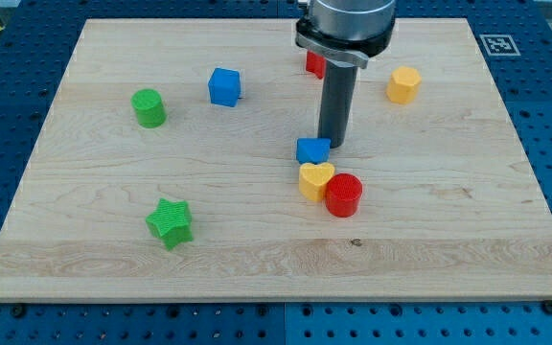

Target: Move your arm towards right

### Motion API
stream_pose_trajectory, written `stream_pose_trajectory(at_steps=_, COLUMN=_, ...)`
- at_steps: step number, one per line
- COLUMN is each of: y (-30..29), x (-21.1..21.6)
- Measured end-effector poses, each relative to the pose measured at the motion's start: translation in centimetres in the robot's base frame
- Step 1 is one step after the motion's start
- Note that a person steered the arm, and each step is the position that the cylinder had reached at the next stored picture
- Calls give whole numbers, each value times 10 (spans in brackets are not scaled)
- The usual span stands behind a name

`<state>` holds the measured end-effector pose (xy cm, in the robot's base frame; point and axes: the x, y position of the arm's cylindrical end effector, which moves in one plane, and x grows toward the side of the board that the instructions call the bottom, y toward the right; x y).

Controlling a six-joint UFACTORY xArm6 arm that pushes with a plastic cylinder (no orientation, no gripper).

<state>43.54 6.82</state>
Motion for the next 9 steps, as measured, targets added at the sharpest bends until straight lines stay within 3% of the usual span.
stream_pose_trajectory(at_steps=3, y=45, x=0)
stream_pose_trajectory(at_steps=9, y=79, x=9)
